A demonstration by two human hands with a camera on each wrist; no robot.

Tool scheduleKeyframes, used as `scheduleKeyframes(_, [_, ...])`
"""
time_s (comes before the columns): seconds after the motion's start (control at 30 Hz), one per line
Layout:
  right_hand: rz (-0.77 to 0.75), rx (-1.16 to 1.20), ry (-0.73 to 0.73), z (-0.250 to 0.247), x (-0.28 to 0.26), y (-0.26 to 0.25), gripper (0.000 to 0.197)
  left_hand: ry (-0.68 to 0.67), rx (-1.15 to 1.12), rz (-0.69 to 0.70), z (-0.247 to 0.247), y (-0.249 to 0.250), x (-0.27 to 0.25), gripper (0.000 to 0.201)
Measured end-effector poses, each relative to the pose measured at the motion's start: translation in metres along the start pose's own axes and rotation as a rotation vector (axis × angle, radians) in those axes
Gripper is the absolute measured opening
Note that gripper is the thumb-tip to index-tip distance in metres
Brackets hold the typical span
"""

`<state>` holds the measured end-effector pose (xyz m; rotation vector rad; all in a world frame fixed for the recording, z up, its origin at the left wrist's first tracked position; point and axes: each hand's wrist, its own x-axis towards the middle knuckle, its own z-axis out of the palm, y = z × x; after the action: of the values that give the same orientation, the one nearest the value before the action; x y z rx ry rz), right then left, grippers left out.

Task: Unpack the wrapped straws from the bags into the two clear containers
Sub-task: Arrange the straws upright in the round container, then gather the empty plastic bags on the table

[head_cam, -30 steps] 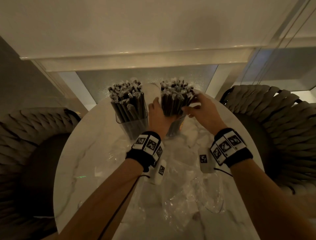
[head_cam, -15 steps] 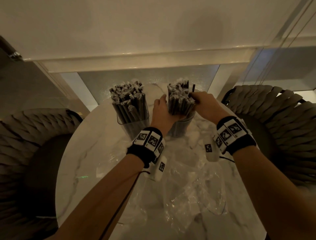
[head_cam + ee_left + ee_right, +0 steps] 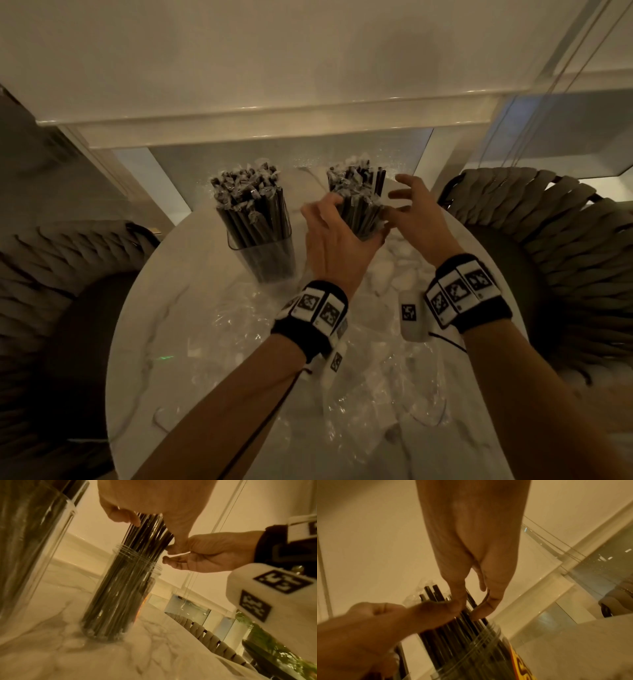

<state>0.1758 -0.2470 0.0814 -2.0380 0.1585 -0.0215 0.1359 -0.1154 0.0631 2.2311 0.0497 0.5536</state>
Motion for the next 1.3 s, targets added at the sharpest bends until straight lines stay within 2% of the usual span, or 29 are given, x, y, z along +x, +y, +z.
scheduleKeyframes(0.07, [0.000,-0.008,-0.038,0.004,0.007,-0.004,0.056,-0.018,0.054,-0.052,0.000,0.000,0.007,0.099])
scheduleKeyframes(0.2, [-0.167,-0.200,-0.068,0.004,0.017,-0.021,0.023,-0.120,-0.024,-0.117,0.002,-0.001,0.032,0.116])
scheduleKeyframes(0.27, [-0.189,-0.228,-0.069,-0.001,0.022,-0.030,0.018,-0.245,-0.201,-0.133,0.002,-0.004,0.044,0.110])
scheduleKeyframes(0.33, [-0.199,-0.262,-0.078,-0.004,0.025,-0.036,0.019,-0.383,-0.353,-0.165,0.001,-0.010,0.049,0.092])
scheduleKeyframes(0.4, [-0.193,-0.340,-0.122,-0.005,0.026,-0.036,0.020,-0.427,-0.436,-0.140,0.000,-0.019,0.053,0.076])
scheduleKeyframes(0.5, [-0.156,-0.433,-0.185,0.002,0.019,-0.029,0.019,-0.443,-0.473,-0.147,-0.002,-0.028,0.058,0.053])
scheduleKeyframes(0.6, [-0.121,-0.377,-0.166,0.002,0.013,-0.023,0.017,-0.468,-0.460,-0.137,-0.002,-0.031,0.062,0.051])
scheduleKeyframes(0.73, [-0.071,-0.256,-0.153,0.000,0.009,-0.020,0.040,-0.466,-0.535,-0.168,-0.001,-0.035,0.059,0.063])
scheduleKeyframes(0.8, [-0.055,-0.267,-0.157,-0.001,0.008,-0.019,0.048,-0.465,-0.566,-0.192,-0.002,-0.035,0.056,0.072])
scheduleKeyframes(1.03, [-0.072,-0.319,-0.147,-0.004,0.003,-0.017,0.053,-0.485,-0.565,-0.174,-0.009,-0.036,0.045,0.093])
scheduleKeyframes(1.13, [-0.059,-0.262,-0.136,-0.007,-0.001,-0.015,0.058,-0.456,-0.508,-0.210,-0.013,-0.034,0.038,0.104])
scheduleKeyframes(1.3, [-0.026,-0.221,-0.055,-0.020,-0.014,-0.004,0.058,-0.374,-0.426,-0.188,-0.029,-0.028,0.010,0.094])
